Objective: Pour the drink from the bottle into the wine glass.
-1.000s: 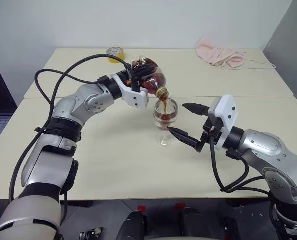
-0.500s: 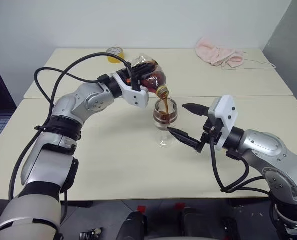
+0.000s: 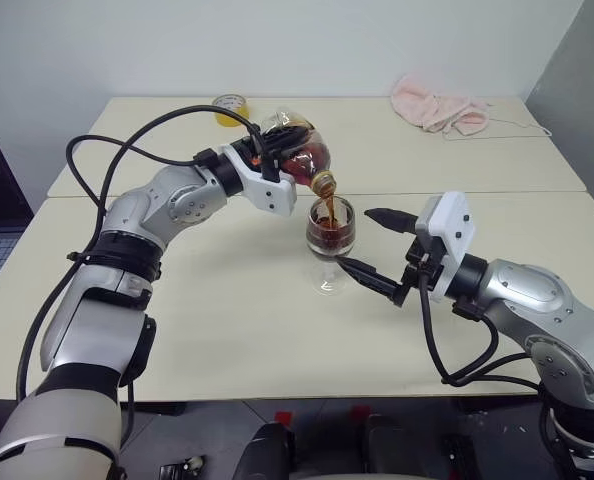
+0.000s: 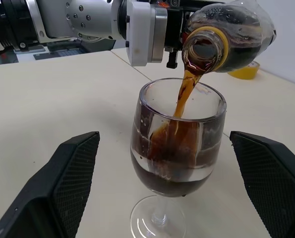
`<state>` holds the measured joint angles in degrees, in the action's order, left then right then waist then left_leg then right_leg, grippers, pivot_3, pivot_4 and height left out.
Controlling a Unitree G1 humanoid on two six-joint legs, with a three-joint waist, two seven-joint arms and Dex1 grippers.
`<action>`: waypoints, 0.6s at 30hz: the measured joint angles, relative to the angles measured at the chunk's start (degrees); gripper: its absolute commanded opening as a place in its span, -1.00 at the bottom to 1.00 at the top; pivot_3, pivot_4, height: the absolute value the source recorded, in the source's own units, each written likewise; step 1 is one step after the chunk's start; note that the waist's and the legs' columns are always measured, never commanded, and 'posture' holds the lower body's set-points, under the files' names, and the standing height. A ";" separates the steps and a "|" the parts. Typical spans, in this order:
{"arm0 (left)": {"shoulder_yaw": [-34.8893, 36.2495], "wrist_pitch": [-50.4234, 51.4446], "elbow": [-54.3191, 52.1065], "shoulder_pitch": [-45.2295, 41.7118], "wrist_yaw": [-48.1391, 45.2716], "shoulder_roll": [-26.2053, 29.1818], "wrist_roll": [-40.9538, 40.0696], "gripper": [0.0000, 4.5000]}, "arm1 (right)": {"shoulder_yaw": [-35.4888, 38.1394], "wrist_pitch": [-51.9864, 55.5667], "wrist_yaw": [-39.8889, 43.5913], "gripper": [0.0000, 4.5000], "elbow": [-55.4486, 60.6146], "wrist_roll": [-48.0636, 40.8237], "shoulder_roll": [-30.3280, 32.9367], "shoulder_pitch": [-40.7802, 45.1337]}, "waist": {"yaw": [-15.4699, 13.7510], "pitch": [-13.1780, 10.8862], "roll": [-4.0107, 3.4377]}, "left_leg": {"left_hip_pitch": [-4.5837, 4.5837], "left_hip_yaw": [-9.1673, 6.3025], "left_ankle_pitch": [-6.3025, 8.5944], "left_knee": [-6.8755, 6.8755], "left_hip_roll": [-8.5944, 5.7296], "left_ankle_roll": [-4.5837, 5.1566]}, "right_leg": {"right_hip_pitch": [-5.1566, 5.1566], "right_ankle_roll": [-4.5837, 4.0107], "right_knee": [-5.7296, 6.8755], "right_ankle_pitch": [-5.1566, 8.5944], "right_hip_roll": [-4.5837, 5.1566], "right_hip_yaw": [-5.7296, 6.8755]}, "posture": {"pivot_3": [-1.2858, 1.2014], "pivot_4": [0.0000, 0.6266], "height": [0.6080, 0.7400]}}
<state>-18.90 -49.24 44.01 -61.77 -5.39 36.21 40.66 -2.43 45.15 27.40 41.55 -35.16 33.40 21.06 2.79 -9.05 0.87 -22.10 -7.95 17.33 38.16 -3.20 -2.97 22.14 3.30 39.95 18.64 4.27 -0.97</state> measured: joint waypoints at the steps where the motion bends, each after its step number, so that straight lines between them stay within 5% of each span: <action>1: -0.01 0.00 0.01 0.00 0.00 0.01 0.00 -0.66 | 0.00 0.12 0.00 1.00 0.00 -0.01 0.00 0.00 | 0.01 0.00 0.00 | 0.00 0.00 0.00 0.00 0.00 0.00 | 0.00 0.00 0.00 0.00 0.00 0.00 | 0.03 -0.52 1.00; 18: -0.01 0.07 0.08 0.00 0.00 0.04 0.00 -0.66 | 0.01 0.22 0.05 1.00 0.06 -0.09 0.05 -0.25 | 0.05 0.00 0.00 | 0.00 0.00 0.00 0.00 0.00 0.00 | 0.00 0.00 0.01 0.00 0.00 0.00 | 0.03 -0.52 1.00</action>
<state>-18.91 -49.16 44.09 -61.77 -5.39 36.26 40.66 -2.42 45.38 27.45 41.61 -35.26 33.45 20.81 2.84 -9.05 0.87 -22.10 -7.95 17.33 38.17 -3.20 -2.97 22.14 3.30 39.96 18.64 4.27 -0.97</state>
